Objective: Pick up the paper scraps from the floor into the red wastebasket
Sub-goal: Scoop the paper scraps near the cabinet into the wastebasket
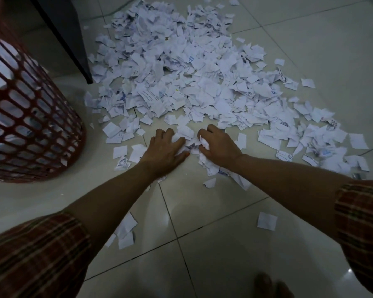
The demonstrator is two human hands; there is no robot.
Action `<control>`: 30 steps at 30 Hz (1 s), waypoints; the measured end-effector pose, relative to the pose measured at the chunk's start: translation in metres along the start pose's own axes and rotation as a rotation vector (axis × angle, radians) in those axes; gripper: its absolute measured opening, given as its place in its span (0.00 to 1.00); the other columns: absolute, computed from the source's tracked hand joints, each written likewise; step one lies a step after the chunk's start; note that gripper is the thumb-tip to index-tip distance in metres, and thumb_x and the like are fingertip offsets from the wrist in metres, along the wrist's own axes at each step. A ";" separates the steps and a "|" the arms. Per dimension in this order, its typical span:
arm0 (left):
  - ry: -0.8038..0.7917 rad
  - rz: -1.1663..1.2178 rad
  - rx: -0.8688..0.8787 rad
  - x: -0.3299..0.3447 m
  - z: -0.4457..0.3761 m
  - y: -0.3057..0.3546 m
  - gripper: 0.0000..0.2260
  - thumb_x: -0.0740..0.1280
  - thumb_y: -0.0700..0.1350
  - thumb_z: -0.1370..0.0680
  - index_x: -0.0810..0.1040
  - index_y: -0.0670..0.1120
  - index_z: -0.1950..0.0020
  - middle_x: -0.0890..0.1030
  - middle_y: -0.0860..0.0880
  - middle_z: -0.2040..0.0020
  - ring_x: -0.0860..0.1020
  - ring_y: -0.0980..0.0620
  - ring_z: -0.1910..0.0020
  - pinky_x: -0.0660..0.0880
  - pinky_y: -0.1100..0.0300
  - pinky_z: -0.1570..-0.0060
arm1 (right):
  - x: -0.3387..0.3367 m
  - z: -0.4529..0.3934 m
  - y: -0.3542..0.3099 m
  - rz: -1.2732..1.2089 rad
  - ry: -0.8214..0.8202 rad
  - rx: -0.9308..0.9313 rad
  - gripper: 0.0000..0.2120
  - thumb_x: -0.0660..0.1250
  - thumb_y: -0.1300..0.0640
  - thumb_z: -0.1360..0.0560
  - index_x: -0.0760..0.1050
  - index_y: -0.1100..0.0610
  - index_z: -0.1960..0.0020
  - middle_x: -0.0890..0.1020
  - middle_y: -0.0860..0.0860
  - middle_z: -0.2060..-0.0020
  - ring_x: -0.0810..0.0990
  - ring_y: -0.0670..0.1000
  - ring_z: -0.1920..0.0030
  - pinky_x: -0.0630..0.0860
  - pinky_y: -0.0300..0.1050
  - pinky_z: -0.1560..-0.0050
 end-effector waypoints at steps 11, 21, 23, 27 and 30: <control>-0.084 0.076 0.050 -0.023 0.009 -0.002 0.14 0.58 0.49 0.18 0.69 0.43 0.36 0.73 0.40 0.49 0.76 0.39 0.54 0.65 0.56 0.62 | -0.022 -0.015 -0.050 -0.025 0.082 -0.089 0.09 0.64 0.57 0.29 0.75 0.61 0.53 0.74 0.57 0.60 0.75 0.58 0.62 0.72 0.47 0.64; 0.159 0.108 0.036 -0.144 0.011 -0.012 0.14 0.61 0.45 0.19 0.71 0.40 0.37 0.74 0.37 0.49 0.76 0.38 0.53 0.71 0.52 0.58 | -0.113 -0.056 -0.104 0.004 0.289 -0.116 0.09 0.65 0.59 0.28 0.77 0.64 0.51 0.75 0.60 0.58 0.76 0.60 0.60 0.67 0.43 0.61; 0.218 0.103 0.015 -0.175 0.013 -0.017 0.15 0.61 0.45 0.20 0.71 0.40 0.36 0.74 0.37 0.49 0.76 0.38 0.54 0.70 0.53 0.58 | -0.140 -0.066 -0.123 0.007 0.346 -0.137 0.08 0.66 0.61 0.27 0.77 0.64 0.50 0.75 0.60 0.57 0.76 0.60 0.59 0.66 0.42 0.60; 0.335 0.102 -0.023 -0.239 0.017 -0.034 0.13 0.61 0.46 0.20 0.70 0.40 0.39 0.74 0.39 0.52 0.74 0.40 0.56 0.65 0.56 0.60 | -0.190 -0.086 -0.161 -0.039 0.473 -0.172 0.08 0.66 0.61 0.27 0.77 0.63 0.49 0.76 0.59 0.57 0.76 0.59 0.57 0.64 0.41 0.59; 0.376 0.055 0.010 -0.283 0.026 -0.040 0.12 0.62 0.45 0.20 0.70 0.40 0.40 0.74 0.39 0.52 0.73 0.42 0.56 0.68 0.55 0.59 | -0.219 -0.097 -0.194 -0.058 0.540 -0.223 0.08 0.65 0.60 0.27 0.77 0.63 0.51 0.77 0.59 0.57 0.76 0.59 0.56 0.63 0.40 0.59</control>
Point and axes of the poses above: each hand's wrist, its own z-axis away from the middle knuckle, its own x-axis out of the palm, y = z × x, the point moved 10 cm from there along -z, towards the middle knuckle
